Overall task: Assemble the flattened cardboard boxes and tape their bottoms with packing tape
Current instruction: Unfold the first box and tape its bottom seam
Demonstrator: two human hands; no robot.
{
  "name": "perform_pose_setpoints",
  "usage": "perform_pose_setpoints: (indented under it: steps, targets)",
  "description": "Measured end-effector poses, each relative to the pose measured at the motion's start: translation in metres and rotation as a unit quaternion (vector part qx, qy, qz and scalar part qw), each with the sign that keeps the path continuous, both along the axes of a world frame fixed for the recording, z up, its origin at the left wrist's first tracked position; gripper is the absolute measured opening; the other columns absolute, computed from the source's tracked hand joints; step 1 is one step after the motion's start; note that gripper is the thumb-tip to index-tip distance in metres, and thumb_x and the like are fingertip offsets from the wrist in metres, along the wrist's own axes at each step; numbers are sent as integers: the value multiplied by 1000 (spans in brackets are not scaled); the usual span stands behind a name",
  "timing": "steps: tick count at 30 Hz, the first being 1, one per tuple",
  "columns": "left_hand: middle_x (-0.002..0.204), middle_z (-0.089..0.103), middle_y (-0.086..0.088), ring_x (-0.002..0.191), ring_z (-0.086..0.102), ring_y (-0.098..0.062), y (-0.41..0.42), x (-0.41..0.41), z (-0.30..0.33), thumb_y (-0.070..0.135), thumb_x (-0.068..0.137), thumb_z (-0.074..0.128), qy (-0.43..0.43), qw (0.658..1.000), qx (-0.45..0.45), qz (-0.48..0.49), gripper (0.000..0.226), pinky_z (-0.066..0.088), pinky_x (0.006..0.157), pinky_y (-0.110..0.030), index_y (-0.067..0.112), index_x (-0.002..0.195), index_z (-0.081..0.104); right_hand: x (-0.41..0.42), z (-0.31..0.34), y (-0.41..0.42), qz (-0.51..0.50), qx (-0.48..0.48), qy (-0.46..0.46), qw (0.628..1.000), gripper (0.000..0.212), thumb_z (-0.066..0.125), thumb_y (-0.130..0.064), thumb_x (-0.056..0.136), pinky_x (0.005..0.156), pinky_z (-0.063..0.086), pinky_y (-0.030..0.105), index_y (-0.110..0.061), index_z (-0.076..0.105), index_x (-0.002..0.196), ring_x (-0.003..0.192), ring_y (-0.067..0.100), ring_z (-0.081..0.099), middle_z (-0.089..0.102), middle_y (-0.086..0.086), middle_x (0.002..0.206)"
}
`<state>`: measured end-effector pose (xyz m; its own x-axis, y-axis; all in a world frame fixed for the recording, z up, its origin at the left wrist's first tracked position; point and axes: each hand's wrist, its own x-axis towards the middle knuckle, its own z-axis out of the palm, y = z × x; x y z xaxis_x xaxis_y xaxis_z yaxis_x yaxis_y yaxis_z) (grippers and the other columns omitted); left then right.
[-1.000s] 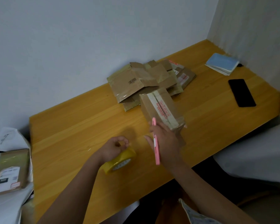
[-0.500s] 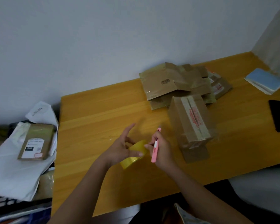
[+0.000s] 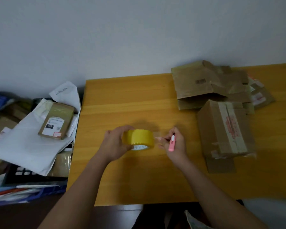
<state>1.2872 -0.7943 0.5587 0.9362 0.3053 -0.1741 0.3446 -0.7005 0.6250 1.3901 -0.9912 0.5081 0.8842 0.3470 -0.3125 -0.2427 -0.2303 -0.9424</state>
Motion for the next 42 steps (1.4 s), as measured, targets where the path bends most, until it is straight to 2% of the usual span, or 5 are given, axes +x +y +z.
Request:
perform_pose_setpoints:
  steps: [9,14,25,29,42]
  targets:
    - [114,56,6,113,44,-18,0,8,0,36,82,72,48,976,205,-48,51,15,76,-31,34,130,53,5,-13,3,6,-56,-12,998,44,69,6,83,68,57,49,-24,38,74,73,18,54,46,5,79]
    - [118,54,6,112,44,-18,-5,14,-14,47,75,77,66,991,111,-47,71,19,85,-31,37,139,47,12,-18,-6,-27,-137,-54,989,46,85,-18,73,51,34,20,-18,39,74,57,9,49,54,1,70]
    - [109,52,0,106,46,-21,-33,29,-41,34,71,82,-8,995,-63,-83,64,40,92,-35,24,129,56,14,-59,-30,4,-401,-149,904,22,69,-18,88,50,27,19,-14,52,102,64,12,49,63,11,90]
    - [114,53,-2,109,43,-20,-35,38,-33,30,73,84,28,994,-63,-79,63,39,93,-32,25,129,56,14,-52,-27,69,-510,-204,833,24,56,-20,96,62,35,32,-16,47,118,103,27,53,64,10,96]
    - [126,47,-10,120,43,-29,-53,66,3,38,65,87,197,968,45,-147,82,36,101,-34,28,137,49,16,38,-49,53,-203,-333,919,11,52,-16,92,52,50,39,-20,45,84,71,22,61,58,5,83]
